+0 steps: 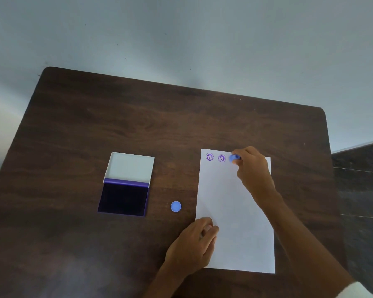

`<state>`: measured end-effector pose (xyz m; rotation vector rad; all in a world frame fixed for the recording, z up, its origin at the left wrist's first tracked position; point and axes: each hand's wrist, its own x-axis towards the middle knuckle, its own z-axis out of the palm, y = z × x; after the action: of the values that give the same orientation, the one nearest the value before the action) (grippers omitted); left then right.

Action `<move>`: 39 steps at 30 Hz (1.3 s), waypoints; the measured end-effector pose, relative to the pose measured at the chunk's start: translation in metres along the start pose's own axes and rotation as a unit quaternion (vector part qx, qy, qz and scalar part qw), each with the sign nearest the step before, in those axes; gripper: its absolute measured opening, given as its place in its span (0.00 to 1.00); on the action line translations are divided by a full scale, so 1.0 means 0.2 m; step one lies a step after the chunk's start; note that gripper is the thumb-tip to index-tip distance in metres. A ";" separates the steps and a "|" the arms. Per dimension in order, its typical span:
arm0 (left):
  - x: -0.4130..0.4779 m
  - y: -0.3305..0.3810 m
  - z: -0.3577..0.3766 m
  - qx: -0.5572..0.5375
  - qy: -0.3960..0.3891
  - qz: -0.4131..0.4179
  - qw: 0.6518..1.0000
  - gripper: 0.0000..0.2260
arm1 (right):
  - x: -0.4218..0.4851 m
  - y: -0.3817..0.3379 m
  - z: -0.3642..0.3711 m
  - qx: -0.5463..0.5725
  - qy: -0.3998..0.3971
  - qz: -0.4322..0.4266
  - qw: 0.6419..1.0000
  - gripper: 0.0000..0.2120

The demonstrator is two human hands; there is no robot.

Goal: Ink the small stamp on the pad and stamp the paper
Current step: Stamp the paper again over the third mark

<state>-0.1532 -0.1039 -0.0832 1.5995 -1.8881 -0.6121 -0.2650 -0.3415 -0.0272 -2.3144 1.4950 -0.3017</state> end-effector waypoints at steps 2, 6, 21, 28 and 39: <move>0.00 0.00 0.00 0.004 -0.001 0.001 1.000 0.11 | 0.00 0.00 0.00 -0.012 0.001 -0.018 1.000 0.12; -0.01 0.00 0.01 -0.005 -0.001 -0.002 1.000 0.11 | -0.01 0.02 0.00 -0.087 -0.011 -0.089 0.992 0.16; 0.00 0.01 0.00 -0.014 -0.004 -0.003 1.000 0.12 | -0.02 0.01 -0.01 -0.021 -0.009 -0.061 0.998 0.10; 0.03 0.03 -0.05 -0.015 -0.014 -0.011 1.000 0.10 | -0.17 0.03 -0.30 0.317 0.214 0.244 0.891 0.07; -0.04 0.12 -0.20 -0.001 0.002 -0.037 0.999 0.11 | -0.58 -0.17 -0.28 0.507 0.117 0.323 0.791 0.12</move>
<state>-0.1423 -0.0914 -0.0380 1.6742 -1.8311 -0.6413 -0.3059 -0.2350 0.0398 -0.8872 1.5530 -0.9283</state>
